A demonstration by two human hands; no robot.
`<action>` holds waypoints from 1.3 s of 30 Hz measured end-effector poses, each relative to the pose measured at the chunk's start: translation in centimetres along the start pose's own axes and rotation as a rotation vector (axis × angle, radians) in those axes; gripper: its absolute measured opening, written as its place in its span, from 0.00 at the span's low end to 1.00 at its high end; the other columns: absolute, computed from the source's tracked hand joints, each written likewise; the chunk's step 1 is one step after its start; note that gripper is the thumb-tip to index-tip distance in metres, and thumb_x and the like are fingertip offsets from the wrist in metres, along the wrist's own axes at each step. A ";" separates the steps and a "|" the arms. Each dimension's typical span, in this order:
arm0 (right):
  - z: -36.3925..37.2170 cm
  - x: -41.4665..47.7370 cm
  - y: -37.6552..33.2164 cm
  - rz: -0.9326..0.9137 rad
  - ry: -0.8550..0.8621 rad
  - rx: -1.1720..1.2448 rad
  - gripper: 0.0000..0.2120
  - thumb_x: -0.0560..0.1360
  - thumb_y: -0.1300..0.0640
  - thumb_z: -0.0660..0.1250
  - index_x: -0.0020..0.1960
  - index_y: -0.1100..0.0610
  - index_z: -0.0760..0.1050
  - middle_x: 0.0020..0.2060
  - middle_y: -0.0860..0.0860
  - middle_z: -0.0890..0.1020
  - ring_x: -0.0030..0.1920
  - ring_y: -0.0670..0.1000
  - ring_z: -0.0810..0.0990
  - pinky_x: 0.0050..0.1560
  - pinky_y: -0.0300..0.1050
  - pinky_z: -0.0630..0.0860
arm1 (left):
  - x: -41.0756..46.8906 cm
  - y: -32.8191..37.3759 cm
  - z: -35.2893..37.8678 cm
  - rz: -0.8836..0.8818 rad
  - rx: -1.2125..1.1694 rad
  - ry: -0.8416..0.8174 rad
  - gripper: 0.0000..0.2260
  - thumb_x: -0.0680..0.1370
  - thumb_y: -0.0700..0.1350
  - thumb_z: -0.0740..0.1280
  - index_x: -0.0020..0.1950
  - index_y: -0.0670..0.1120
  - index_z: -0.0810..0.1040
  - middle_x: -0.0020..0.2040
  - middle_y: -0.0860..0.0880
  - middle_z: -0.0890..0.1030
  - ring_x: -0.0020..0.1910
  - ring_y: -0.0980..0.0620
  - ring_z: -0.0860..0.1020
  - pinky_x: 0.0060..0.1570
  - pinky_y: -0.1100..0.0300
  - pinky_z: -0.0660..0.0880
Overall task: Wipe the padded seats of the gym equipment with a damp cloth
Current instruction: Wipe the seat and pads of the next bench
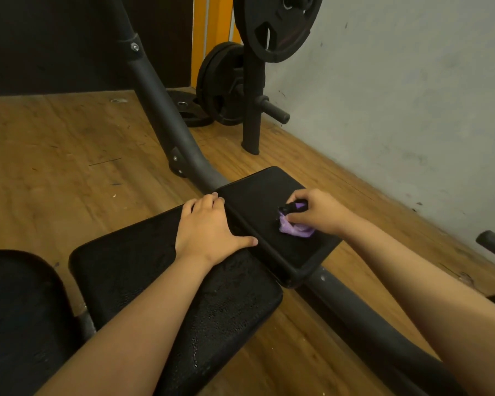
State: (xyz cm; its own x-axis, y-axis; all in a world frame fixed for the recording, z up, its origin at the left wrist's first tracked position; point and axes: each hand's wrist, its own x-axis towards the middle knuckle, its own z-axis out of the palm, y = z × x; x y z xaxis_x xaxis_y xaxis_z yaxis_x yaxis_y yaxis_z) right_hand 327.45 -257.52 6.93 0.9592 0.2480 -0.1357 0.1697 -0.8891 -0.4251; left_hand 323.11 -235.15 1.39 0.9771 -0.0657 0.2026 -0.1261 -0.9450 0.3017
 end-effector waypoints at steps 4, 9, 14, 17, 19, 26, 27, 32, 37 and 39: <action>0.3 2.8 -1.3 0.012 0.069 -0.132 0.07 0.74 0.57 0.69 0.51 0.54 0.77 0.45 0.49 0.80 0.46 0.49 0.79 0.48 0.46 0.79 | 0.0 0.0 0.0 -0.004 -0.008 0.000 0.49 0.63 0.75 0.65 0.74 0.44 0.65 0.74 0.49 0.66 0.73 0.50 0.62 0.73 0.54 0.55; 0.6 3.2 -2.9 -0.039 -0.042 -0.107 0.05 0.74 0.59 0.69 0.50 0.52 0.78 0.43 0.47 0.80 0.42 0.45 0.78 0.40 0.37 0.74 | 0.1 0.1 -0.1 -0.003 -0.006 -0.012 0.49 0.64 0.75 0.65 0.74 0.44 0.64 0.74 0.48 0.65 0.73 0.50 0.62 0.73 0.54 0.55; 1.1 0.2 -1.9 -0.198 -0.123 -0.092 0.05 0.74 0.59 0.68 0.49 0.51 0.80 0.42 0.43 0.80 0.43 0.41 0.77 0.42 0.33 0.72 | 0.1 -0.1 0.2 -0.002 0.001 -0.004 0.49 0.63 0.76 0.64 0.74 0.44 0.65 0.74 0.48 0.66 0.73 0.50 0.63 0.73 0.53 0.56; -0.1 2.1 -0.5 -0.053 0.000 -0.137 0.04 0.75 0.57 0.69 0.49 0.54 0.79 0.39 0.44 0.78 0.40 0.44 0.76 0.38 0.34 0.70 | 0.1 0.0 0.1 -0.007 0.008 -0.010 0.49 0.63 0.76 0.64 0.74 0.44 0.65 0.74 0.48 0.66 0.73 0.50 0.62 0.73 0.53 0.55; -0.4 2.8 -0.1 -0.004 0.042 -0.172 0.05 0.75 0.57 0.69 0.50 0.56 0.78 0.37 0.45 0.77 0.39 0.45 0.75 0.36 0.35 0.69 | 0.1 0.0 0.1 -0.006 0.012 -0.006 0.50 0.63 0.76 0.64 0.74 0.44 0.65 0.74 0.48 0.65 0.73 0.50 0.62 0.73 0.53 0.55; 0.3 1.4 -0.6 -0.200 -0.101 -0.194 0.05 0.76 0.59 0.67 0.52 0.54 0.78 0.45 0.46 0.79 0.44 0.41 0.75 0.44 0.32 0.69 | 0.3 -0.1 0.1 -0.007 0.009 -0.010 0.50 0.63 0.76 0.64 0.74 0.44 0.65 0.74 0.48 0.66 0.73 0.50 0.63 0.73 0.53 0.56; 0.0 1.8 -0.1 -0.149 -0.075 -0.192 0.06 0.76 0.58 0.67 0.52 0.54 0.78 0.45 0.47 0.79 0.44 0.43 0.75 0.43 0.33 0.69 | 0.3 0.0 0.1 -0.005 0.010 -0.013 0.50 0.63 0.76 0.64 0.74 0.44 0.65 0.74 0.48 0.66 0.73 0.50 0.63 0.73 0.53 0.56; -1.5 3.8 2.3 0.185 0.204 -0.059 0.07 0.79 0.59 0.62 0.56 0.58 0.73 0.41 0.52 0.76 0.40 0.51 0.73 0.38 0.39 0.67 | 0.0 -0.1 0.2 -0.011 0.002 0.005 0.50 0.62 0.77 0.64 0.74 0.45 0.65 0.73 0.49 0.66 0.72 0.49 0.63 0.73 0.54 0.56; -0.6 2.5 1.2 0.200 0.223 0.749 0.11 0.80 0.61 0.59 0.61 0.54 0.70 0.48 0.49 0.78 0.48 0.48 0.78 0.45 0.39 0.71 | 0.2 0.0 0.1 -0.010 0.006 0.005 0.50 0.62 0.77 0.64 0.74 0.45 0.64 0.73 0.49 0.66 0.72 0.50 0.63 0.73 0.54 0.56; 0.4 1.7 1.3 0.107 0.163 0.524 0.11 0.79 0.62 0.60 0.60 0.52 0.72 0.49 0.47 0.77 0.51 0.48 0.76 0.49 0.38 0.70 | 0.1 0.0 0.1 -0.011 -0.002 0.007 0.50 0.62 0.77 0.64 0.75 0.45 0.64 0.73 0.49 0.66 0.72 0.50 0.62 0.73 0.55 0.55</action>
State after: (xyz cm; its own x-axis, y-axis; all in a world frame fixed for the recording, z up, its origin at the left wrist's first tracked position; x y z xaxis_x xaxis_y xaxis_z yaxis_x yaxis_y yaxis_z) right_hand 329.24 -258.06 5.78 0.9946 0.0666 -0.0800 -0.0260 -0.5855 -0.8102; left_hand 323.22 -235.19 1.36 0.9772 -0.0535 0.2054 -0.1160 -0.9450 0.3059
